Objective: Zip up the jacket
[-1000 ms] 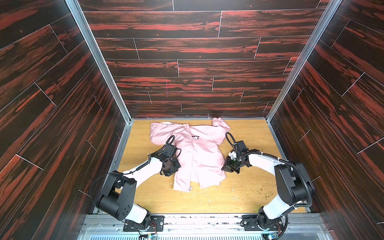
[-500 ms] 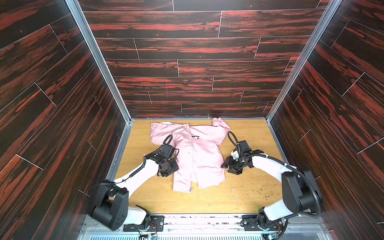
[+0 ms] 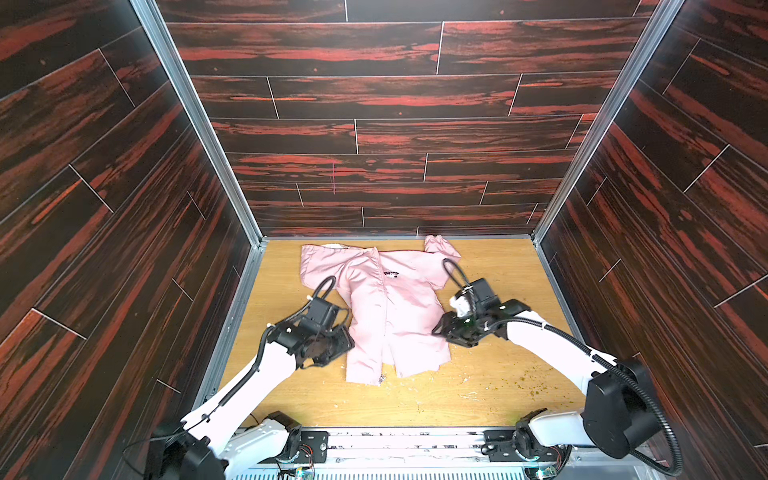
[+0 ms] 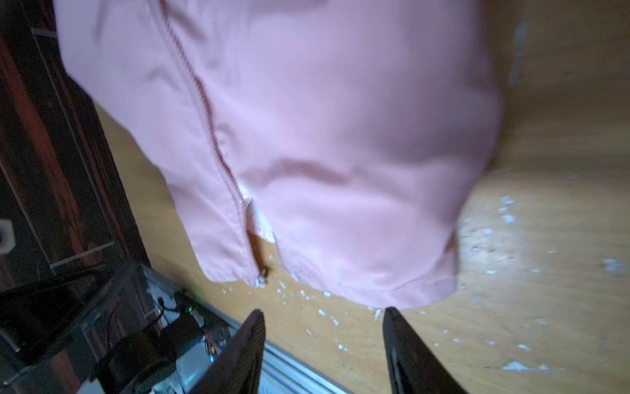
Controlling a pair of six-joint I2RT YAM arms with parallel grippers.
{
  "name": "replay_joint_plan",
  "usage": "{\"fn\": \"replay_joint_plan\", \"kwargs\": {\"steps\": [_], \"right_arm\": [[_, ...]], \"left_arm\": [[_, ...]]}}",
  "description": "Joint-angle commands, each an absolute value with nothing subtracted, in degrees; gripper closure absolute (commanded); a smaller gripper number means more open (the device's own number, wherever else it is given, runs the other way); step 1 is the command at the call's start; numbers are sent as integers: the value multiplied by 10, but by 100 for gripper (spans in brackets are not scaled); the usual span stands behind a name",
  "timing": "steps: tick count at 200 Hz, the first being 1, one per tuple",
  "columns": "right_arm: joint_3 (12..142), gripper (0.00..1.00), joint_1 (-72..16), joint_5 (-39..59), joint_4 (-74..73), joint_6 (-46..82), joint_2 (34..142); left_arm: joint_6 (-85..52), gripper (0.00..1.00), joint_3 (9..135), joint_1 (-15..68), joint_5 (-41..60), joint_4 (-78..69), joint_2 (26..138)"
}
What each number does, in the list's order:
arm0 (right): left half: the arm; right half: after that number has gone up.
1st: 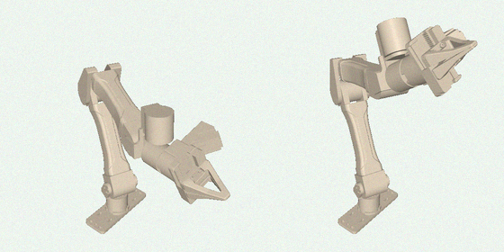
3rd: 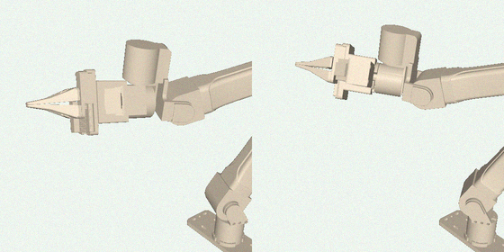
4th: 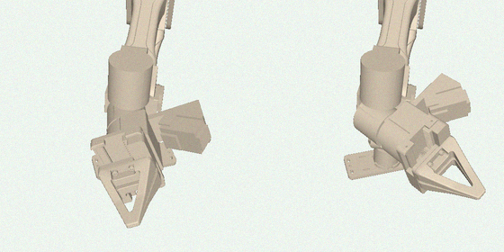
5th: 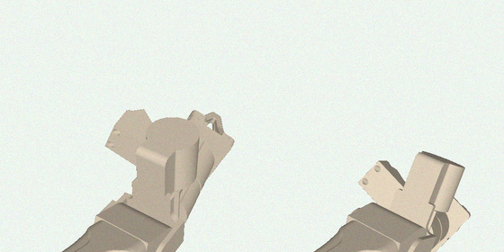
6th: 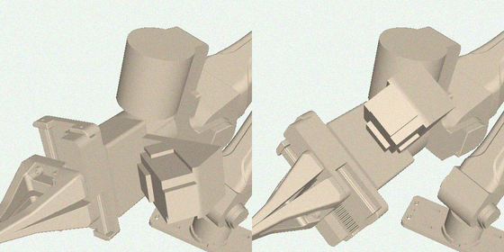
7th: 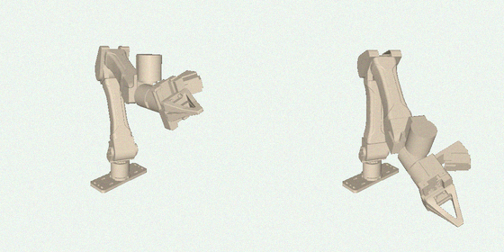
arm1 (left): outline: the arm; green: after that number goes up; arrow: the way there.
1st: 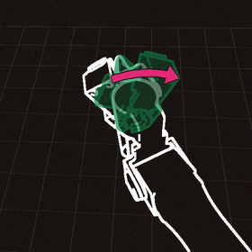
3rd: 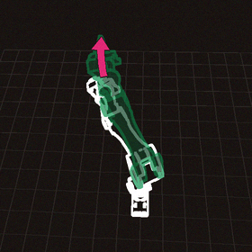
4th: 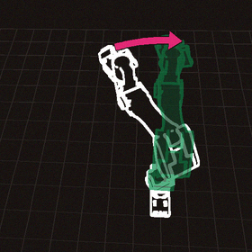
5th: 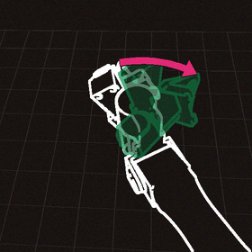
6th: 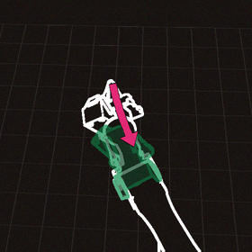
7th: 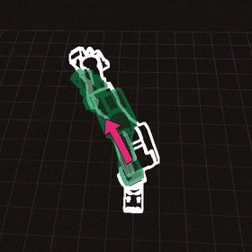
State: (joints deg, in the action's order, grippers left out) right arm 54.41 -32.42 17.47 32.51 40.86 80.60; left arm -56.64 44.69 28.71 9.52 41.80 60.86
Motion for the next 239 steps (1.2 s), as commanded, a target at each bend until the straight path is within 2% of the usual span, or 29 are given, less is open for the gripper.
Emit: {"fn": "replay_joint_plan", "kwargs": {"steps": [1,33,74,115,136,184,239], "right_arm": [[573,44,-390,193,309,449,850],[617,50,-464,204,281,468,928],[661,61,-479,229,271,501,1011],[671,84,-484,236,245,551,1059],[689,92,-486,237,259,546,1084],[669,94,-488,262,247,532,1101],[656,95,-490,286,216,524,1126]], "left_arm": [[-643,36,411,334,132,405,588],[-693,36,373,387,167,362,586],[-720,39,325,391,219,287,607],[-715,68,302,387,191,268,603],[-698,79,311,379,181,277,607],[-677,87,344,361,125,268,621],[-648,97,368,322,168,201,745]]}}
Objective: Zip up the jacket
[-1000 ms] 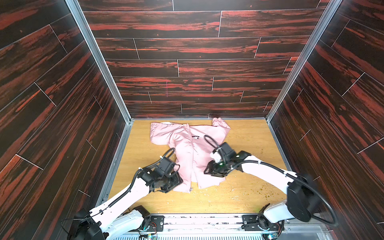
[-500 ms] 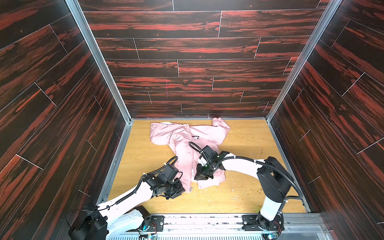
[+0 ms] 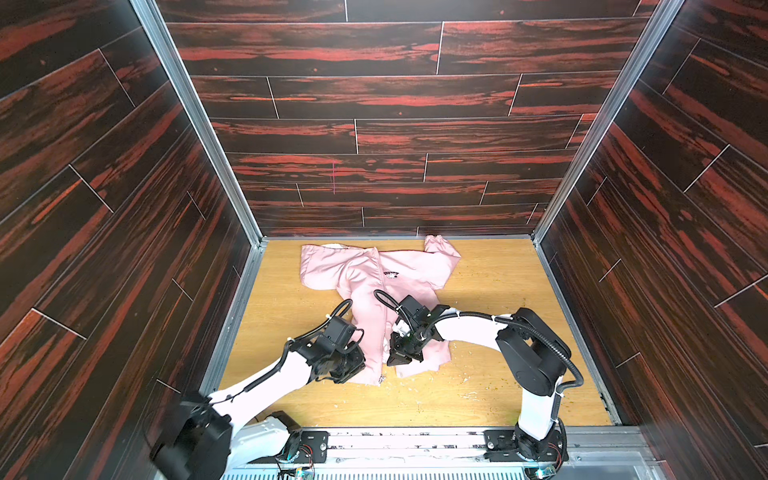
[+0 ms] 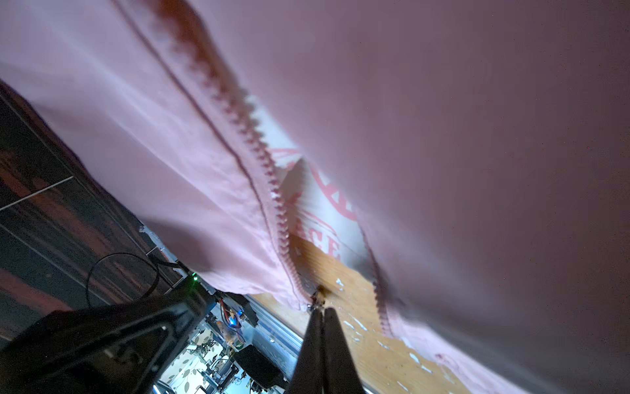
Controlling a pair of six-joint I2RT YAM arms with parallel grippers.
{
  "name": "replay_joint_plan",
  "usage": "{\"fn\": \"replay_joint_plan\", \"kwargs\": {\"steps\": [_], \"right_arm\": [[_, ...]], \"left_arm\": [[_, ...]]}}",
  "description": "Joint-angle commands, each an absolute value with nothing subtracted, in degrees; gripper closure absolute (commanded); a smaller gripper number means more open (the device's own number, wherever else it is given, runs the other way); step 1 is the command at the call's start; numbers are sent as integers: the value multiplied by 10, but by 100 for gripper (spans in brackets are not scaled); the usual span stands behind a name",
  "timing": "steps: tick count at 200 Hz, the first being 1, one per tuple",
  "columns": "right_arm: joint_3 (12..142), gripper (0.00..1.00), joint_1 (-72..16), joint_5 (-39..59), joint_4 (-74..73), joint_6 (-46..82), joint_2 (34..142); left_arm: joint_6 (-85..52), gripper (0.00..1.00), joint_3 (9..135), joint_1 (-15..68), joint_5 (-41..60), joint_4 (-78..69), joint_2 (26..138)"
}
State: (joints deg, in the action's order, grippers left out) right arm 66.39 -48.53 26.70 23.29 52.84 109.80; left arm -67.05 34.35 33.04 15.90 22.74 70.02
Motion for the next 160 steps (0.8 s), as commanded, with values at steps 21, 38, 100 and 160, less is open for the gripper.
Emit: {"fn": "replay_joint_plan", "kwargs": {"steps": [21,38,100,160], "right_arm": [[655,96,-490,292,209,525,1139],[652,96,-491,297,203,524,1143],[629,97,-505,304,181,529,1133],[609,97,-519,306,165,543,1097]], "left_arm": [[-644,100,372,315,174,182,776],[-650,100,369,314,174,170,781],[-685,100,317,314,183,98,815],[-689,100,302,313,176,96,807]]}}
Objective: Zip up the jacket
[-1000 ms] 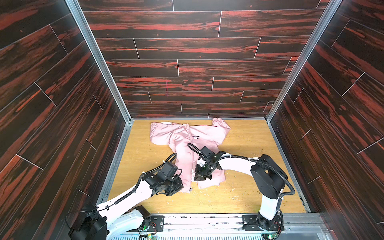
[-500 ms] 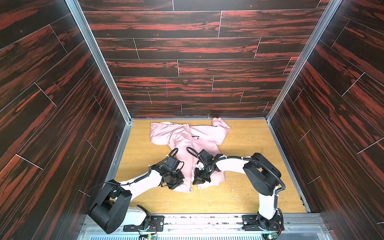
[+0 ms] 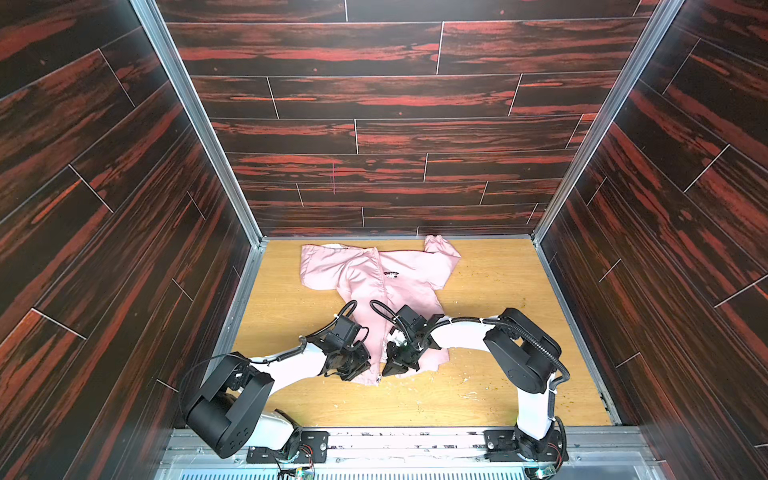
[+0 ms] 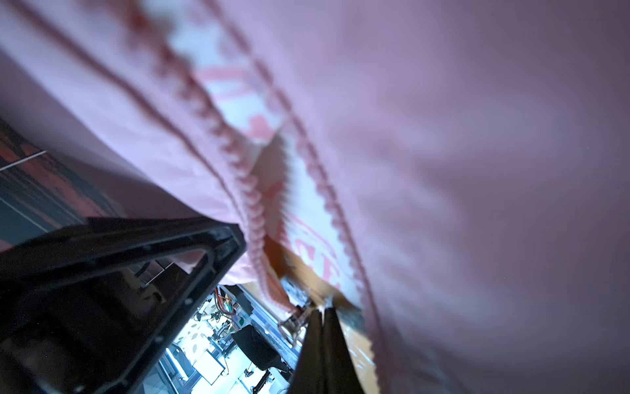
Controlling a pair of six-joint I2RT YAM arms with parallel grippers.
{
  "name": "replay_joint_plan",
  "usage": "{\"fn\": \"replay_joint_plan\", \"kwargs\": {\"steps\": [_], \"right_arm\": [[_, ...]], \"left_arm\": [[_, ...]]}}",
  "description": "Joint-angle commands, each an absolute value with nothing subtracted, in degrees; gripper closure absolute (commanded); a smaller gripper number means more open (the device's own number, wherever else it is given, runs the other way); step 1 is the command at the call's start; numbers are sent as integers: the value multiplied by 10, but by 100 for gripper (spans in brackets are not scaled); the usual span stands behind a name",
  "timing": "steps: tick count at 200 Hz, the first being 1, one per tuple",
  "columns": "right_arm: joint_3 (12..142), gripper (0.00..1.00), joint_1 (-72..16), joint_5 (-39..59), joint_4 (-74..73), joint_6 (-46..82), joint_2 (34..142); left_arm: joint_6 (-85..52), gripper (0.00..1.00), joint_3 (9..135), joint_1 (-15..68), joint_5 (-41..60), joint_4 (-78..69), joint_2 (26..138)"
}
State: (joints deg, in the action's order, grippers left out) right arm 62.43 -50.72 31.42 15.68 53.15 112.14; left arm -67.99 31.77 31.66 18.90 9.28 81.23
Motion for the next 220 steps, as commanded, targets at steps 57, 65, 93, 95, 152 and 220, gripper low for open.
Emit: {"fn": "replay_joint_plan", "kwargs": {"steps": [57,65,93,95,152,220], "right_arm": [[600,96,-520,307,139,565,1071],[604,96,-521,309,139,564,1072],[622,96,-528,317,140,561,1080],[623,96,-528,317,141,561,1081],[629,96,-541,329,128,557,1080],[627,93,-555,327,156,534,1055]], "left_arm": [[-692,100,288,313,173,105,784],[-693,100,287,314,173,107,781],[-700,100,275,314,170,105,768],[-701,100,275,314,170,105,768],[-708,100,263,313,166,105,753],[-717,100,263,313,161,109,738]]}}
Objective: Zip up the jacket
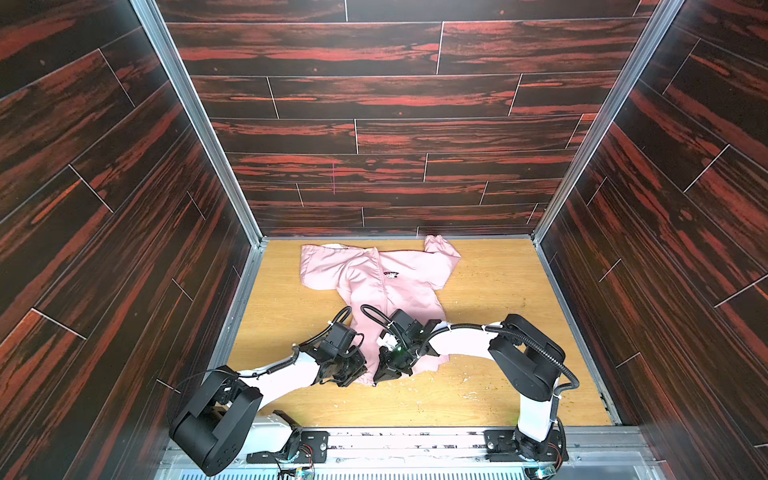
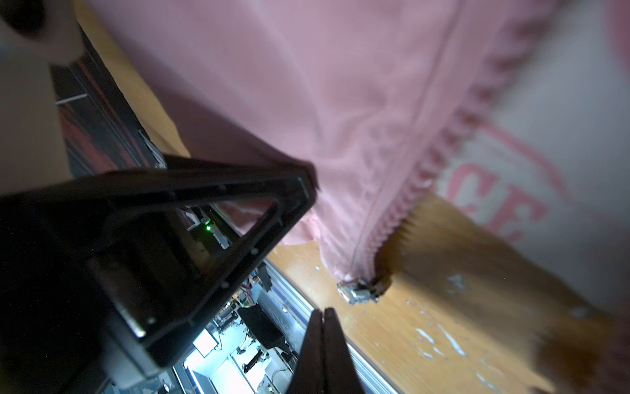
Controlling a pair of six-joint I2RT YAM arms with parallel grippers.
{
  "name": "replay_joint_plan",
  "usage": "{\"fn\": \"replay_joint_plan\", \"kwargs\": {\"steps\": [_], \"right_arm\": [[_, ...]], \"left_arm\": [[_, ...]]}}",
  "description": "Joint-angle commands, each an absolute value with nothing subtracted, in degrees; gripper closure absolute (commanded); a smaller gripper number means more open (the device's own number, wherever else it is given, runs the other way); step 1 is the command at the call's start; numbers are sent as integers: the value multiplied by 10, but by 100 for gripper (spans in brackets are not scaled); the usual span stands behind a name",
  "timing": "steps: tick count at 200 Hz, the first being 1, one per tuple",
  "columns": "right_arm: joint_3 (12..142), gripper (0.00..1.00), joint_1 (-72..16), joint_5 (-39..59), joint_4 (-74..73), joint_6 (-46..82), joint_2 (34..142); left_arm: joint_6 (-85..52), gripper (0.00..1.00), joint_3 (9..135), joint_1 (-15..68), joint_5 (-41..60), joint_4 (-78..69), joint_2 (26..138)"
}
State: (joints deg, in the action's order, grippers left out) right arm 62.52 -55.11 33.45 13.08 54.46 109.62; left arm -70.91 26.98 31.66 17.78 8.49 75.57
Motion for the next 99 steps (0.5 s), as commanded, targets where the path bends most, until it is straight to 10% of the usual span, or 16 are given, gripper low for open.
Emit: {"fn": "replay_joint_plan", "kwargs": {"steps": [1,99], "right_arm": [[627,93,-555,326,157,533,1052],[621,64,-475,294,156,563,1025]], "left_arm": [[-717,100,264,313,161,111,737],[-768,66,295,320,140,313,491]]}}
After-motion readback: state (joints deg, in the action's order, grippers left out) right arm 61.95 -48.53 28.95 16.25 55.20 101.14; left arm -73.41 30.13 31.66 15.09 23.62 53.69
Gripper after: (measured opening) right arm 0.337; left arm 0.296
